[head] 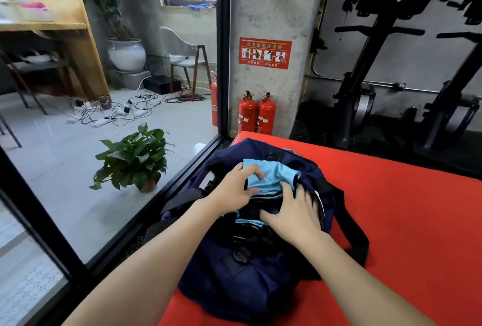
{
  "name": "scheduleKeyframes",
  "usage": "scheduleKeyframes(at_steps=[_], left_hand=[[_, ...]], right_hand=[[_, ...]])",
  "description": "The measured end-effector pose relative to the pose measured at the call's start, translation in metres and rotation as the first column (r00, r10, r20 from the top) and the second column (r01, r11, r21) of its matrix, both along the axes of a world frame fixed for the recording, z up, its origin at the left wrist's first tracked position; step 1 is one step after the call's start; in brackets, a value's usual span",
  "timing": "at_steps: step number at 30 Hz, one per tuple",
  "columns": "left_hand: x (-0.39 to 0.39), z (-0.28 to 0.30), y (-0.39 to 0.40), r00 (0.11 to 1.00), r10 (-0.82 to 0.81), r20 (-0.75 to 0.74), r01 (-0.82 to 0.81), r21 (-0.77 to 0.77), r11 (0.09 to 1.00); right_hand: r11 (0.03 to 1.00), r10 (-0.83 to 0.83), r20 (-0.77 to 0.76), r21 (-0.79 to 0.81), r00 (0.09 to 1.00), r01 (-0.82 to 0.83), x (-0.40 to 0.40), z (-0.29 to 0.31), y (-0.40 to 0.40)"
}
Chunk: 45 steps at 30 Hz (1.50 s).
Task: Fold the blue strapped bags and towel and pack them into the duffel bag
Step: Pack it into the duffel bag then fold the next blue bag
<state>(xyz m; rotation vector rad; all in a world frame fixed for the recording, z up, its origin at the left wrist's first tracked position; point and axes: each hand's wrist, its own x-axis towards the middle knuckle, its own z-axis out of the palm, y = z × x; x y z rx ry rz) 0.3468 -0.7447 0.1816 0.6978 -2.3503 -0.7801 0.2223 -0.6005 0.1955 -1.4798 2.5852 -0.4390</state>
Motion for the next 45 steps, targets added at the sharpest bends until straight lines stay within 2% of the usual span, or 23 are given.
scheduleKeyframes(at_steps=[4,9,10,14,16,18,21,23,25,28,30,34,37,39,40,42,45], left_hand=[[0.005,-0.004,-0.002,0.997,-0.035,0.067,0.038,-0.044,0.998],[0.007,-0.004,-0.002,0.986,-0.026,0.166,0.036,-0.056,0.998],[0.007,-0.004,-0.002,0.983,-0.026,0.184,0.038,-0.066,0.997],[0.006,-0.002,-0.002,0.966,-0.061,0.250,0.088,-0.097,0.991],[0.004,-0.002,-0.002,0.968,-0.076,0.241,0.102,-0.094,0.990],[0.002,-0.002,-0.002,0.975,-0.058,0.213,0.081,-0.099,0.992],[0.002,-0.004,-0.004,0.979,-0.062,0.196,0.079,-0.083,0.993],[0.003,-0.005,-0.008,0.973,-0.067,0.221,0.083,-0.061,0.995],[0.002,-0.003,-0.011,0.966,-0.063,0.252,0.080,-0.059,0.995],[-0.001,-0.001,-0.015,0.955,-0.027,0.295,0.076,-0.154,0.985],[-0.002,0.000,-0.016,0.956,-0.006,0.295,0.069,-0.203,0.977],[-0.007,0.001,-0.012,0.935,0.009,0.355,0.058,-0.176,0.983],[-0.007,0.003,-0.012,0.927,0.013,0.374,0.053,-0.166,0.985],[-0.007,0.006,-0.010,0.909,0.044,0.414,0.047,-0.209,0.977],[-0.007,0.007,-0.009,0.900,0.061,0.432,0.044,-0.230,0.972],[-0.006,0.009,-0.008,0.902,0.067,0.426,0.035,-0.227,0.973],[-0.006,0.011,-0.009,0.944,0.052,0.326,0.001,-0.161,0.987]], right_hand=[[0.998,0.034,-0.051,-0.054,0.998,-0.036,0.001,0.002,0.004],[0.964,0.077,-0.131,-0.245,0.988,-0.108,-0.002,0.015,0.004],[0.946,0.100,-0.116,-0.298,0.988,-0.131,-0.004,0.019,0.004],[0.885,0.218,0.142,-0.445,0.965,-0.135,-0.010,0.035,0.005],[0.895,0.200,0.212,-0.438,0.957,-0.090,-0.011,0.037,0.003],[0.898,0.205,0.193,-0.428,0.960,-0.106,-0.013,0.034,-0.002],[0.897,0.276,0.071,-0.377,0.959,-0.230,-0.017,0.030,-0.015],[0.931,0.294,0.029,-0.237,0.955,-0.279,-0.020,0.027,-0.026],[0.950,0.281,-0.085,-0.115,0.956,-0.289,-0.025,0.025,-0.037],[0.970,0.227,-0.217,-0.040,0.949,-0.241,-0.032,0.025,-0.045],[0.987,0.160,-0.196,0.020,0.968,-0.159,-0.035,0.027,-0.044],[0.987,0.069,-0.071,0.152,0.995,-0.058,-0.034,0.030,-0.046],[0.981,0.102,0.148,0.150,0.984,-0.125,-0.037,0.027,-0.053],[0.984,0.101,0.239,0.119,0.966,-0.132,-0.038,0.024,-0.056],[0.989,0.104,0.236,0.074,0.966,-0.125,-0.037,0.024,-0.057],[0.989,0.140,0.133,-0.060,0.981,-0.133,-0.034,0.028,-0.055],[0.963,0.195,0.026,-0.195,0.981,-0.186,-0.030,0.039,-0.052]])
